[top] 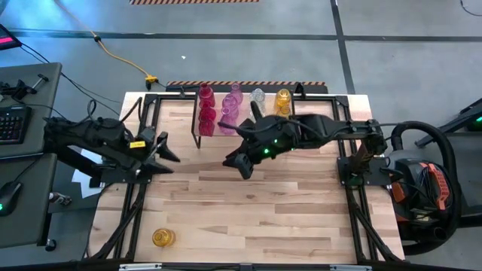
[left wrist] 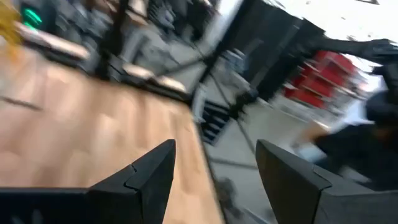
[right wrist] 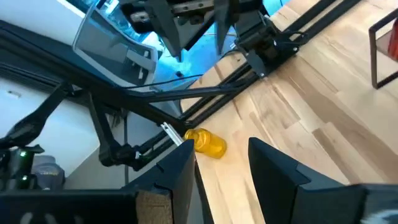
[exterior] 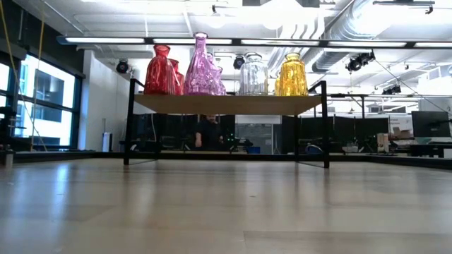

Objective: Sort vases onto shelf
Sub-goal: Put the yellow vase on the shelf aligned with the other yellow vases

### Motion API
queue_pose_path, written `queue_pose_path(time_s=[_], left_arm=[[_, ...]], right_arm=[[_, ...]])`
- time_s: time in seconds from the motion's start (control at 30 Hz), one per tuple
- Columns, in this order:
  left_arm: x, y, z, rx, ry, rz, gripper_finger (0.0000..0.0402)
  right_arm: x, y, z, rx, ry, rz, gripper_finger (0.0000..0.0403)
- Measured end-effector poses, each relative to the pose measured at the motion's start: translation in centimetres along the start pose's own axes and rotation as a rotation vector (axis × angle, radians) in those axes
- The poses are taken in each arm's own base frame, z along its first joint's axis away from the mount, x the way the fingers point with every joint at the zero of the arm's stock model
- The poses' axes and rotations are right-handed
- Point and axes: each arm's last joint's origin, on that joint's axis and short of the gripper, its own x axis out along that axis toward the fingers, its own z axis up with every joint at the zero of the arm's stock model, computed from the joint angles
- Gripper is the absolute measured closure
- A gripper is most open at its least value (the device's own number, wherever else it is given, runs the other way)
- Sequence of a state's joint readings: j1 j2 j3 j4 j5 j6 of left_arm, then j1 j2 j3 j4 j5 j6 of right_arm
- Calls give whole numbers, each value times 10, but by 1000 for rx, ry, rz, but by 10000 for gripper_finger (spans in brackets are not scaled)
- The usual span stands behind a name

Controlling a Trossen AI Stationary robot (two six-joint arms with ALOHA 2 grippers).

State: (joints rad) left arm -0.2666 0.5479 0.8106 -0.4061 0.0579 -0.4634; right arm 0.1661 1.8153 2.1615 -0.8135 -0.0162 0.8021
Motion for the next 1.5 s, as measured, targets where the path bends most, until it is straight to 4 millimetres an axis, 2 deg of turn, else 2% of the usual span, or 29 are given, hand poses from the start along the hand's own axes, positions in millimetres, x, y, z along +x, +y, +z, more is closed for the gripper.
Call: queue_pose_path(time_s=[0.2,0.33,0.63,0.93,1.13,1.3,1.5], left_arm=[[-3,-9,-9,-137,195,-195,188],[0,-13,-18,-184,320,-249,188],[5,-26,-35,-195,507,-318,188],[7,-44,-53,-182,690,-397,188],[17,-51,-72,-130,828,-327,188],[31,-54,-88,-86,916,-241,188],[50,-57,-105,-138,1003,-129,188]], right_arm=[[15,4,-19,75,-20,-25,267],[24,5,-30,121,-44,-47,267],[49,2,-58,182,-86,-63,267],[65,-9,-75,208,-85,-80,267],[71,-23,-77,209,-71,-134,267],[71,-23,-77,170,-67,-136,267],[71,-22,-78,147,-39,-123,267]])
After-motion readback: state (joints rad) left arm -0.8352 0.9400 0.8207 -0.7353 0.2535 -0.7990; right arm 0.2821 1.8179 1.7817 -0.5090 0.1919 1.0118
